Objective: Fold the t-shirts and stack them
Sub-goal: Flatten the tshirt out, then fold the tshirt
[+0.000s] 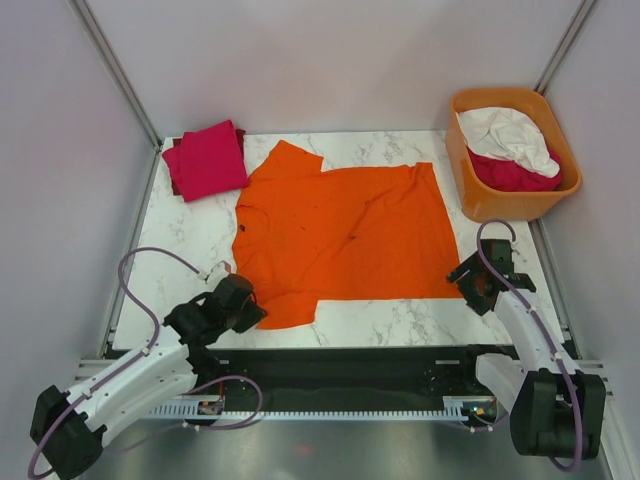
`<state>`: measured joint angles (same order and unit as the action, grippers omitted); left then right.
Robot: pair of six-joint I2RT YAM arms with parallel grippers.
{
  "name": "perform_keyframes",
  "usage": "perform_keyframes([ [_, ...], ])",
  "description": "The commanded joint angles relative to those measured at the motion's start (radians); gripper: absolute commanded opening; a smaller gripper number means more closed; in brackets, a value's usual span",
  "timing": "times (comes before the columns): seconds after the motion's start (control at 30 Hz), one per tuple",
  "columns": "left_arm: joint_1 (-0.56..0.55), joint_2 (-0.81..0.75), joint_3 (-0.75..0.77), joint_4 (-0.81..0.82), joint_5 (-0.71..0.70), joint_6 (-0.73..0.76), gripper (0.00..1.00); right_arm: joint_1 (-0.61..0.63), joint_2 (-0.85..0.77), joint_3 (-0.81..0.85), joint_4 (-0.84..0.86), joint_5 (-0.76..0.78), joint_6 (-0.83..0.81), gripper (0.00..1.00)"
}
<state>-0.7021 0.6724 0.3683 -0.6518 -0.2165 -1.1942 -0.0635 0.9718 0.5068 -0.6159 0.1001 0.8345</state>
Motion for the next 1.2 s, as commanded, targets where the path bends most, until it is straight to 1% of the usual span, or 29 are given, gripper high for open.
perform_keyframes([
  [0.0, -0.002, -0.001, 0.023, 0.006, -0.035, 0.016, 0.02, -0.036, -0.012, -0.037, 0.002, 0.038, 0.041, 0.76],
  [0.13, 0.0, 0.022, 0.03, 0.007, -0.04, 0.021, 0.02, -0.093, 0.068, -0.057, 0.07, 0.004, 0.009, 0.67],
  [0.17, -0.002, 0.024, 0.032, 0.006, -0.041, 0.027, 0.02, -0.126, 0.097, -0.066, 0.09, -0.008, 0.0, 0.61],
  [0.23, -0.002, 0.027, 0.037, 0.007, -0.043, 0.031, 0.02, -0.151, 0.111, -0.077, 0.107, -0.042, -0.012, 0.55],
  [0.27, -0.002, 0.026, 0.038, 0.006, -0.044, 0.033, 0.02, -0.156, 0.111, -0.082, 0.114, -0.045, -0.014, 0.45],
  [0.37, 0.0, 0.036, 0.04, 0.007, -0.053, 0.027, 0.02, -0.156, 0.099, -0.083, 0.116, -0.034, -0.02, 0.33],
  [0.47, -0.002, 0.058, 0.046, 0.007, -0.063, 0.031, 0.02, -0.156, 0.096, -0.077, 0.116, -0.043, -0.029, 0.32],
  [0.53, -0.002, 0.067, 0.05, 0.007, -0.064, 0.033, 0.02, -0.157, 0.097, -0.076, 0.116, -0.077, -0.031, 0.32],
  [0.63, 0.0, 0.072, 0.05, 0.007, -0.066, 0.033, 0.02, -0.156, 0.091, -0.071, 0.102, -0.097, -0.047, 0.4],
  [0.67, -0.002, 0.072, 0.05, 0.007, -0.067, 0.033, 0.02, -0.157, 0.084, -0.067, 0.088, -0.123, -0.055, 0.45],
  [0.77, -0.002, 0.065, 0.049, 0.007, -0.069, 0.03, 0.02, -0.156, 0.071, -0.062, 0.076, -0.12, -0.075, 0.52],
  [0.9, -0.002, 0.062, 0.047, 0.007, -0.067, 0.027, 0.02, -0.157, 0.093, -0.074, 0.094, -0.14, -0.087, 0.51],
  [1.03, 0.0, 0.056, 0.044, 0.007, -0.064, 0.027, 0.02, -0.159, 0.122, -0.093, 0.156, -0.157, -0.094, 0.48],
  [1.1, -0.002, 0.055, 0.044, 0.006, -0.064, 0.028, 0.02, -0.157, 0.116, -0.099, 0.177, -0.162, -0.086, 0.45],
  [1.17, 0.0, 0.055, 0.047, 0.006, -0.063, 0.031, 0.02, -0.16, 0.117, -0.097, 0.191, -0.169, -0.095, 0.39],
])
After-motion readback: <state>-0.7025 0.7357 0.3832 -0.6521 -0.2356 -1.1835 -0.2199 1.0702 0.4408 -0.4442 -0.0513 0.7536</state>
